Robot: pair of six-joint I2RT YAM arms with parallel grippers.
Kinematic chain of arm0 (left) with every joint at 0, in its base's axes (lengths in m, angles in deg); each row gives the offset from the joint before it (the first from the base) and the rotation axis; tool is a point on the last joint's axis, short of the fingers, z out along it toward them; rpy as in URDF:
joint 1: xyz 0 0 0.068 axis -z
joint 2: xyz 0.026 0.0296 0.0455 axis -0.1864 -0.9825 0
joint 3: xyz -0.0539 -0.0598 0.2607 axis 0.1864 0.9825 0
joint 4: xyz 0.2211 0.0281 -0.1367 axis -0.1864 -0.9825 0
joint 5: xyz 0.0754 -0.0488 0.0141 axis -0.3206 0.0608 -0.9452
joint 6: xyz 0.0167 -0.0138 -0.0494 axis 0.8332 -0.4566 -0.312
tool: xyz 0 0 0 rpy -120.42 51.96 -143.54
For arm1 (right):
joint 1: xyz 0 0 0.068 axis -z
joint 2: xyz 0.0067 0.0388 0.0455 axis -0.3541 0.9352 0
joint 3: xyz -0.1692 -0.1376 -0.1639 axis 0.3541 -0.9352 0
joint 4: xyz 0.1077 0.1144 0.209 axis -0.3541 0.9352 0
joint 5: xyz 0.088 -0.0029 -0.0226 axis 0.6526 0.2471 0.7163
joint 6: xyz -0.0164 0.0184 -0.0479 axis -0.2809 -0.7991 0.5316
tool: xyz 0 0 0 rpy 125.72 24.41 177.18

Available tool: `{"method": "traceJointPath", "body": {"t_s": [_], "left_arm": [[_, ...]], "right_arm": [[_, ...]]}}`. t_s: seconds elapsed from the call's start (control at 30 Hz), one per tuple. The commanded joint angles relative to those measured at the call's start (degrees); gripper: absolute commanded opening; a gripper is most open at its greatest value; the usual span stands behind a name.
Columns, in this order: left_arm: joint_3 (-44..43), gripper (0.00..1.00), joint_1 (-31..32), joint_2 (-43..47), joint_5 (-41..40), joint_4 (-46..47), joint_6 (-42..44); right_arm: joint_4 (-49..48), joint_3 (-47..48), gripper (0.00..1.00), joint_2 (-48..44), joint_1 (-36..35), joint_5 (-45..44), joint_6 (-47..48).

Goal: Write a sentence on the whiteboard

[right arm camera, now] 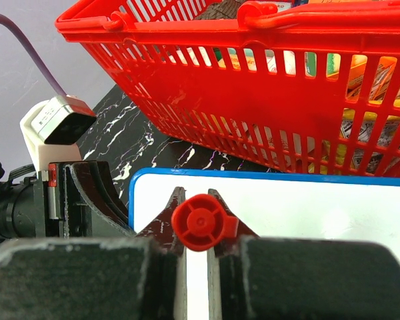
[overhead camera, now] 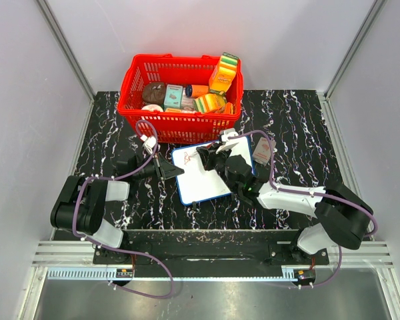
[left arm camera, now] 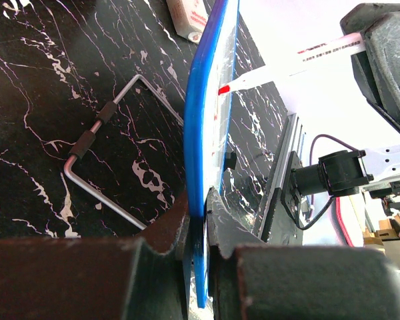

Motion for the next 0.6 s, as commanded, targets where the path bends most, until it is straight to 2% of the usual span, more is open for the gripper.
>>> {"method": "traceJointPath", "body": {"t_s": [0.0,0.57], "left_arm": [[-0.8,0.00,0.5,0.0,-2.6,-0.2,5.5],[-0.9,0.00,0.5,0.0,-2.8,-0.3,5.6]], "right_arm": [[0.5,1.7,0.00,0.1,0.5,-3.7,1.2],[0.4,-1.7,0.00,-2.2,0.8,-3.1,0.1]]}}
